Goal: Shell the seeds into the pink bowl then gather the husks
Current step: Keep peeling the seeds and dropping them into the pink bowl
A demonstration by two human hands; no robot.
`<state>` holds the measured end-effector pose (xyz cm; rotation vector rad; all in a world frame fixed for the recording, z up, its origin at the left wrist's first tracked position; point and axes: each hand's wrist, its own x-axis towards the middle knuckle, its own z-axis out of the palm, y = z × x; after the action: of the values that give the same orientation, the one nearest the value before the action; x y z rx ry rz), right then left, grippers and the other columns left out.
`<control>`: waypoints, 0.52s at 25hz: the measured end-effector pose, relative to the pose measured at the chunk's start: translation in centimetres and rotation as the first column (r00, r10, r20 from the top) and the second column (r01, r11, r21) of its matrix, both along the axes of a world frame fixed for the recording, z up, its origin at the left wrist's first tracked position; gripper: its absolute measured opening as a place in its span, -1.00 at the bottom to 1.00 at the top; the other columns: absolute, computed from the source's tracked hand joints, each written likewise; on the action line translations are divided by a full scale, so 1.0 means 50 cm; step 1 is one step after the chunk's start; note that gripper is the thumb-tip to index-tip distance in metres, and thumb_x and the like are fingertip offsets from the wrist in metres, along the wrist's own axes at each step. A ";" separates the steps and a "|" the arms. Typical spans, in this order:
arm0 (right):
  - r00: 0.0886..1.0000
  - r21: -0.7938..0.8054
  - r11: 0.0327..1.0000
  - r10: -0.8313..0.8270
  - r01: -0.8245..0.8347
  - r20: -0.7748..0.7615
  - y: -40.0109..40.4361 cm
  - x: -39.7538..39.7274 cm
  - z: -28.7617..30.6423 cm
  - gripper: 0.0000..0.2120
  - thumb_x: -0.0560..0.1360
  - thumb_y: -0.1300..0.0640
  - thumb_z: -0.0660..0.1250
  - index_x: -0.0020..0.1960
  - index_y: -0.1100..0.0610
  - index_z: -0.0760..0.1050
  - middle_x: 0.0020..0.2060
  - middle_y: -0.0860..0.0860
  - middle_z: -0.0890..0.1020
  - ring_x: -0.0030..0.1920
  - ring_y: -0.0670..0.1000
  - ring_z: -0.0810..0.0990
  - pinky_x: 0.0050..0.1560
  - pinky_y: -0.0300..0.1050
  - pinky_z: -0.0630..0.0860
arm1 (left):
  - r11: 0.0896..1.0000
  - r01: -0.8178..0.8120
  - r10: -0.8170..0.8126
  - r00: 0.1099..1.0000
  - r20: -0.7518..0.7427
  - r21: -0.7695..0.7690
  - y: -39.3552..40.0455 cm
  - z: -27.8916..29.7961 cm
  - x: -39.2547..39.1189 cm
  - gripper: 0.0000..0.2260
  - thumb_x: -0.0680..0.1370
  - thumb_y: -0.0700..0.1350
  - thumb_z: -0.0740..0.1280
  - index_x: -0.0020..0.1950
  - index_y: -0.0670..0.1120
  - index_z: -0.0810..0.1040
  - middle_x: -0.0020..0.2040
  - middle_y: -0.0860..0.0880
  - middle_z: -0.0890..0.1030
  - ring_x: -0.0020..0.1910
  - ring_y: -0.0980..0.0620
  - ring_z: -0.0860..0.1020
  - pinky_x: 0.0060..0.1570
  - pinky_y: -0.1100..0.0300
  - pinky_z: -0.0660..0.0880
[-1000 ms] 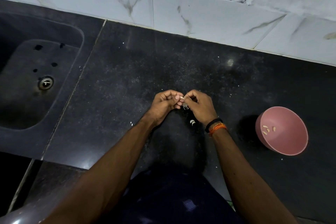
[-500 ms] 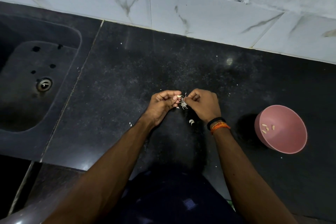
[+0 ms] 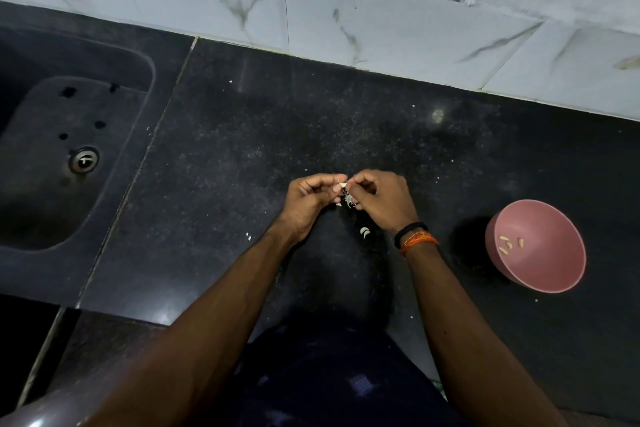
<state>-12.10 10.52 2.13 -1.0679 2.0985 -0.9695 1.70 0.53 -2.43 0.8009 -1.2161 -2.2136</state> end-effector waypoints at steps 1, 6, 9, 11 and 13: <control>0.999 0.004 1.000 0.016 -0.016 -0.034 0.000 0.000 0.001 -0.91 0.53 0.11 0.40 -0.08 0.04 0.69 -0.20 -0.11 0.71 -0.17 -0.08 0.70 -0.05 0.10 0.68 | 1.000 -0.002 0.002 1.000 0.002 -0.017 0.001 -0.002 0.000 -0.80 0.53 -0.44 0.35 0.06 -0.23 0.67 -0.01 -0.09 0.73 -0.05 0.07 0.67 -0.08 0.26 0.59; 0.976 0.028 0.997 0.074 -0.069 -0.207 0.004 -0.001 0.011 -0.90 0.53 0.13 0.39 -0.11 0.06 0.68 -0.23 -0.09 0.67 -0.22 -0.08 0.63 -0.07 0.02 0.62 | 0.995 -0.011 0.012 1.000 0.013 -0.096 0.006 -0.010 -0.005 -0.83 0.53 -0.42 0.37 0.08 -0.27 0.65 -0.01 -0.12 0.72 -0.07 0.04 0.65 -0.11 0.24 0.60; 0.981 0.035 0.998 0.067 -0.061 -0.184 0.005 0.001 0.008 -0.88 0.53 0.12 0.37 -0.11 0.06 0.69 -0.25 -0.08 0.68 -0.25 -0.08 0.66 -0.11 0.04 0.64 | 0.991 -0.018 0.022 0.999 0.024 -0.136 0.010 -0.015 -0.007 -0.84 0.54 -0.42 0.36 0.09 -0.30 0.64 0.00 -0.15 0.71 -0.06 0.02 0.65 -0.11 0.23 0.60; 0.989 0.035 0.999 0.044 -0.039 -0.142 0.006 0.002 0.002 -0.88 0.52 0.12 0.37 -0.11 0.06 0.69 -0.26 -0.08 0.69 -0.26 -0.07 0.68 -0.13 0.07 0.66 | 0.991 -0.013 0.016 1.000 0.022 -0.134 0.011 -0.017 -0.007 -0.84 0.53 -0.42 0.37 0.09 -0.29 0.65 0.01 -0.17 0.71 -0.05 0.00 0.66 -0.09 0.21 0.60; 0.995 0.033 0.999 0.014 -0.011 -0.098 0.008 0.004 -0.003 -0.89 0.51 0.14 0.39 -0.12 0.06 0.69 -0.27 -0.08 0.70 -0.26 -0.07 0.70 -0.14 0.09 0.68 | 0.993 -0.012 0.015 1.000 0.020 -0.117 0.010 -0.016 -0.006 -0.83 0.52 -0.42 0.38 0.08 -0.29 0.66 0.01 -0.16 0.72 -0.06 -0.01 0.66 -0.05 0.20 0.61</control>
<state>-11.93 10.92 1.96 -1.1320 2.1768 -0.8902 1.39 1.04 -3.24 0.7853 -1.3327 -2.1065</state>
